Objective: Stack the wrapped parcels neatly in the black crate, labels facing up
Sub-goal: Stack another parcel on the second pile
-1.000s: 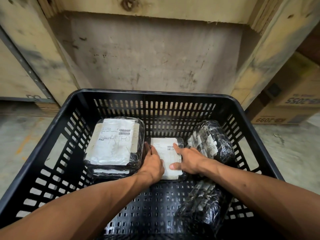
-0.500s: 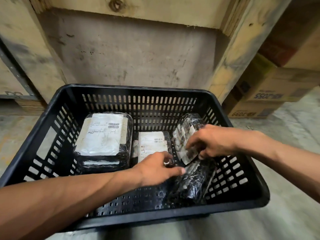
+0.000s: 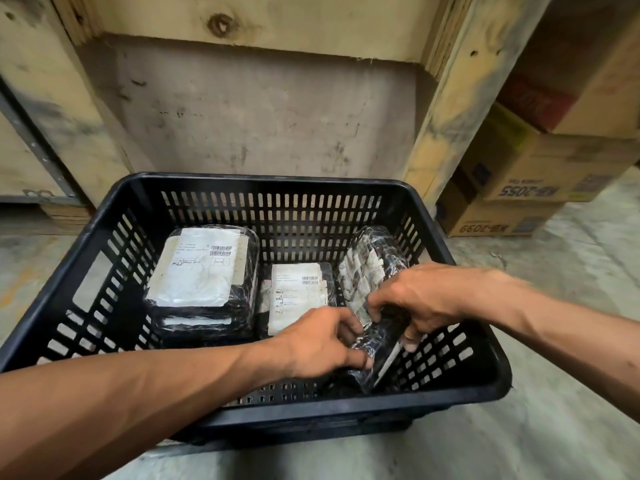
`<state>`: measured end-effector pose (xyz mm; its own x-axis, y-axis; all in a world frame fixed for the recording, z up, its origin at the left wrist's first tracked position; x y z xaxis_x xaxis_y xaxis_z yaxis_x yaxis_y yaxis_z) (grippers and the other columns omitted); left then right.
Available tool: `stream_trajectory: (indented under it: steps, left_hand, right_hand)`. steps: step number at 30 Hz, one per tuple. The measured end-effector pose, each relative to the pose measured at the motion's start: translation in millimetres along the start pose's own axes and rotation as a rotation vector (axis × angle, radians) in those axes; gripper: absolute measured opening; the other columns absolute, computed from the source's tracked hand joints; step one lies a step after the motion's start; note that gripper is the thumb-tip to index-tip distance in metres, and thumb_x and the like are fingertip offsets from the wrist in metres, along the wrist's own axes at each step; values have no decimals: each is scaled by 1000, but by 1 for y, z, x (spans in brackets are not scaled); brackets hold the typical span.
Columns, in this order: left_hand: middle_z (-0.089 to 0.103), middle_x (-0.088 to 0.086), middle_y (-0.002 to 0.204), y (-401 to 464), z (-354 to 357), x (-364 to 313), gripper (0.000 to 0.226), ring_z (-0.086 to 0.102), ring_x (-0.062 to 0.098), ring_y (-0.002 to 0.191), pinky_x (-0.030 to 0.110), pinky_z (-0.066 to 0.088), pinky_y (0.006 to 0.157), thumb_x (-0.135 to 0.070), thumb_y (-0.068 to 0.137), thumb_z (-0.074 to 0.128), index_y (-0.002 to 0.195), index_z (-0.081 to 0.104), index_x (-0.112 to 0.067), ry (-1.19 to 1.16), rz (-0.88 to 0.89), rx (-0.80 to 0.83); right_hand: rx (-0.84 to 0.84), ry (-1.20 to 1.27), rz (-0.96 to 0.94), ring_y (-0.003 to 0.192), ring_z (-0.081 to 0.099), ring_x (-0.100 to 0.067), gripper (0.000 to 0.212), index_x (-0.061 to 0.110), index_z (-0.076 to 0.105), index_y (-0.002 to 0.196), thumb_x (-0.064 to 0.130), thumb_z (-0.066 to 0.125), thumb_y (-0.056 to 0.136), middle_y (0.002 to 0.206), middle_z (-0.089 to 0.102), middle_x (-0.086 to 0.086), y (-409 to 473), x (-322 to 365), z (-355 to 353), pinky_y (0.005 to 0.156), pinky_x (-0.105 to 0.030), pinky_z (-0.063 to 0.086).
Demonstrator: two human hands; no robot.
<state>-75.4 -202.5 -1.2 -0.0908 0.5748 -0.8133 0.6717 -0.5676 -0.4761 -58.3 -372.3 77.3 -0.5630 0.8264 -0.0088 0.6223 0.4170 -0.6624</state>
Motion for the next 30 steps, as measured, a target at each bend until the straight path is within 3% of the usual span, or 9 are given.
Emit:
stream_trajectory:
  steps: [4,7,8,10,13,18,24,27,30]
  left_hand:
    - [73,6,110,-4,-15,10,32,73,33,102,48,56,95,-1,86,77,112,65,-17,-167,1,-13]
    - [77,-11,92,-7,-22,18,24,65,5,67,20,52,60,-2,92,70,106,70,-21,-192,46,-42]
    - [76,-14,87,-8,-25,19,23,63,0,63,15,49,58,-5,91,71,104,71,-24,-196,56,-61]
    - [76,-17,90,-10,-31,20,28,67,-6,74,14,51,70,-11,83,82,101,72,-29,-215,75,-100]
    - [75,-12,109,-14,-44,19,45,69,5,104,27,54,92,-7,70,90,99,73,-36,-233,136,-175]
    - [76,-17,116,-23,-72,12,56,69,1,109,21,54,95,-13,68,94,112,77,-43,-278,262,-340]
    - [72,-20,124,-37,-95,0,60,68,-4,112,8,52,87,-19,72,92,124,73,-43,-382,369,-419]
    - [75,-14,119,-43,-111,-5,51,71,-4,104,6,53,80,-10,74,90,117,78,-36,-405,409,-522]
    - [75,-7,123,-51,-124,-4,47,73,2,102,12,56,77,-6,76,88,116,80,-29,-462,420,-582]
  right_hand:
    - [-23,-45,-10,94,61,-21,53,30,47,127,35,83,87,103,67,1,18,4,4,85,-39,50]
    - [-6,37,-7,98,63,-26,50,33,43,125,43,78,90,106,67,-6,21,-2,4,88,-43,52]
    - [-1,99,-13,100,65,-31,49,36,42,124,47,76,90,108,68,-9,20,-3,5,90,-48,54]
    - [-46,174,-31,98,66,-33,46,42,40,120,58,70,90,107,69,-11,18,-4,4,88,-49,56]
    - [-169,275,-42,89,65,-28,48,50,44,121,71,65,84,102,70,-5,14,-6,-5,84,-45,56]
    - [-488,707,-73,93,70,-28,37,50,68,106,66,74,73,104,75,-4,1,-17,-30,85,-52,58]
    - [-697,1067,-104,88,74,-9,16,42,78,96,30,83,86,98,78,8,10,-21,-43,72,-18,58]
    - [-798,1185,-87,90,74,-18,15,44,76,97,37,83,86,100,77,-4,23,-16,-47,71,-22,59]
    - [-852,1321,-170,97,76,-15,42,51,68,115,49,84,77,113,76,-5,35,-7,-45,76,-23,62]
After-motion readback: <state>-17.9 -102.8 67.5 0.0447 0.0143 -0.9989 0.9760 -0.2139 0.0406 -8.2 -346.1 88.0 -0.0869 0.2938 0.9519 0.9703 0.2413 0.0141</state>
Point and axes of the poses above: each hand's wrist, its own y-axis towards the middle knuckle, its own z-axis out of the palm, x = y × z, the point moved 3 cm from there along y, towards the middle knuckle
